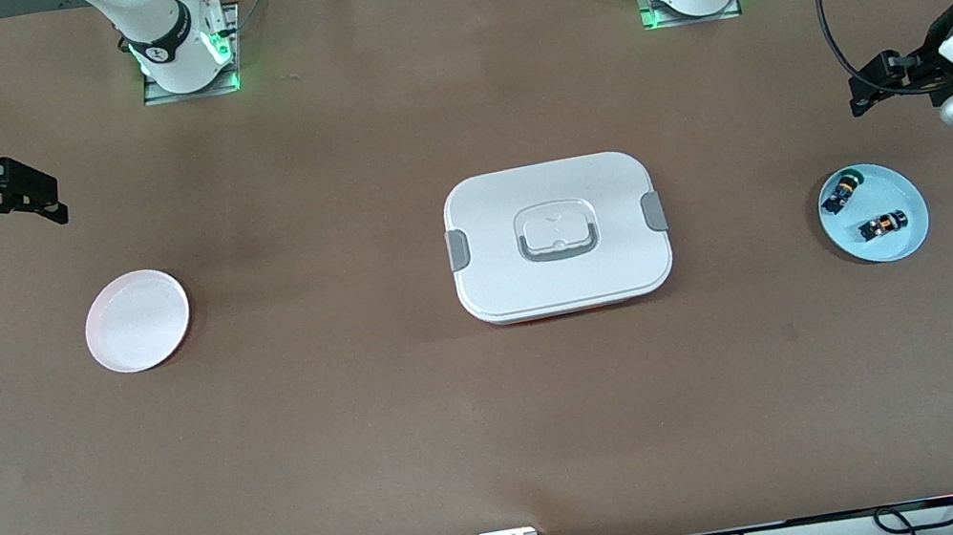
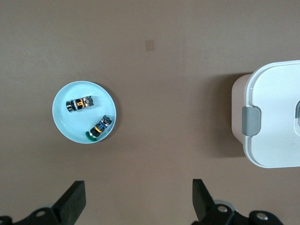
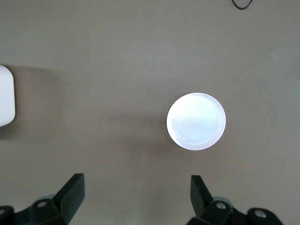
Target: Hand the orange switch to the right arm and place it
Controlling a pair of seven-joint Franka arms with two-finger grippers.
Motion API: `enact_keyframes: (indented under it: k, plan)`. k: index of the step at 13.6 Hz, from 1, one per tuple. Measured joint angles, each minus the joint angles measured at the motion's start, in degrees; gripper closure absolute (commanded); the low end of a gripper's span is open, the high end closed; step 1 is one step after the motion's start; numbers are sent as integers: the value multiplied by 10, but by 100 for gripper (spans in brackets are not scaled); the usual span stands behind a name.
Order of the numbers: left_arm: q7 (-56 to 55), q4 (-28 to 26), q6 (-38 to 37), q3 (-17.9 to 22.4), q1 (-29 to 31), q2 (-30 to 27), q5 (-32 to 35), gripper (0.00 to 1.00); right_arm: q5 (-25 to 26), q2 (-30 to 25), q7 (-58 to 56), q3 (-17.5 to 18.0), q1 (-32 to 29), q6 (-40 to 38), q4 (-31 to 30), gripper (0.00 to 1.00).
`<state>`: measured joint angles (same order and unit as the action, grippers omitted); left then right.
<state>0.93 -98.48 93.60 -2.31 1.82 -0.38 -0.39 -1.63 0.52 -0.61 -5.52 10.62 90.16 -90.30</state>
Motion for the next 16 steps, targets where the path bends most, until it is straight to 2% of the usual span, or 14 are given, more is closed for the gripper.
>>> enact_keyframes:
  k: [11,16]
  plan:
    - [0,0,-10,4,2,3,0,0,0,0,0,0,0,-1,0,0]
    - [0,17,-21,9,25,43,0,0,0,1,0,0,0,-1,0,0]
